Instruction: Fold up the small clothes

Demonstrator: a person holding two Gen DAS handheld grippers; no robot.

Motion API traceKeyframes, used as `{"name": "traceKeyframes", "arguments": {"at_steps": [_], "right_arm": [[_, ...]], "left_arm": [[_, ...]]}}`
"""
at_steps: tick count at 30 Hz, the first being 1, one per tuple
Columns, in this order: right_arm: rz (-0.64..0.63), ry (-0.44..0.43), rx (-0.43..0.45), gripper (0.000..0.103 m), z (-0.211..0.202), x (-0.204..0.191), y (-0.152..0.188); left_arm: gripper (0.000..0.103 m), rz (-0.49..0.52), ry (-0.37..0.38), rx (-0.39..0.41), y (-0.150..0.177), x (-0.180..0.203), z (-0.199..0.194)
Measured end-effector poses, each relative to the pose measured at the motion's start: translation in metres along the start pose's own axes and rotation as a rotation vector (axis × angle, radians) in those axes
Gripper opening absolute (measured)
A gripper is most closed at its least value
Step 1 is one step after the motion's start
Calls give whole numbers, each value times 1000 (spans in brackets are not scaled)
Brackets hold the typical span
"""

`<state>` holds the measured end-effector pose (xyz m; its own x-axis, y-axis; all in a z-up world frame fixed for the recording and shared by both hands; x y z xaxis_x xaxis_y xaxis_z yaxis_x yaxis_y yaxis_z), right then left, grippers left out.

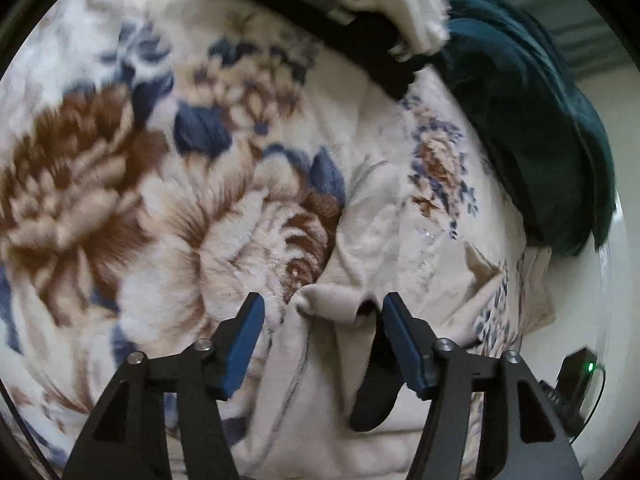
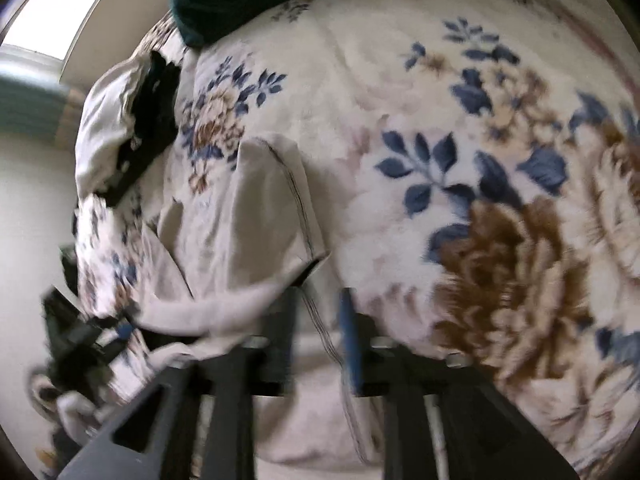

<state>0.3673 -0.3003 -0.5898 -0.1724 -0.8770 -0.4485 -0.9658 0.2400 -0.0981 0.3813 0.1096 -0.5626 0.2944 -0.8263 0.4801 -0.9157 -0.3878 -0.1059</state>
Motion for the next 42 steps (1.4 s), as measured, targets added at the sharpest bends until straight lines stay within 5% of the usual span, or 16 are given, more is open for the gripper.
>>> {"name": "traceKeyframes", "arguments": {"at_steps": [1, 7, 14, 15, 16, 18, 22, 27, 35, 39, 42], "right_arm": [[-18, 10, 1, 56, -2, 0, 4], [-130, 100, -50, 57, 21, 1, 20], [-292, 142, -56, 56, 32, -34, 17], [-320, 151, -82, 42, 41, -39, 20], [-335, 169, -81, 16, 45, -40, 21], [-351, 212, -54, 9, 49, -42, 22], [-305, 243, 42, 6, 33, -40, 14], [-103, 237, 121, 6, 11, -14, -2], [3, 169, 38, 6, 24, -5, -8], [5, 222, 43, 6, 15, -1, -5], [118, 274, 76, 6, 3, 26, -7]], "left_arm": [[59, 37, -27, -2, 2, 0, -1], [59, 232, -123, -37, 13, 8, 16], [59, 250, -171, 5, 0, 14, 16], [59, 245, -168, 8, -2, 13, 15], [59, 240, -166, 6, -2, 11, 13], [59, 242, -170, 7, -2, 9, 10], [59, 264, -170, -4, -3, 9, 10], [59, 290, -163, -19, -4, 16, 15], [59, 408, -182, -42, -2, 38, 32], [59, 383, -213, -71, -3, 32, 46], [59, 377, -212, -73, -4, 31, 48]]}}
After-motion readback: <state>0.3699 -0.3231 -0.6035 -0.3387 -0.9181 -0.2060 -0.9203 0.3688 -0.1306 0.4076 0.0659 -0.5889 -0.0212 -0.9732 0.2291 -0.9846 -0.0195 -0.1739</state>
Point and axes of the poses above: each gripper's, at about its wrist camera, not at the fingertips, and z roughly the way its jaws point, x to its right, y to its underside, the point moved 8 cm from there along z, roughly the way its jaws point, and after that the axes turned 1 degree about -z, right-handed, at the moved point
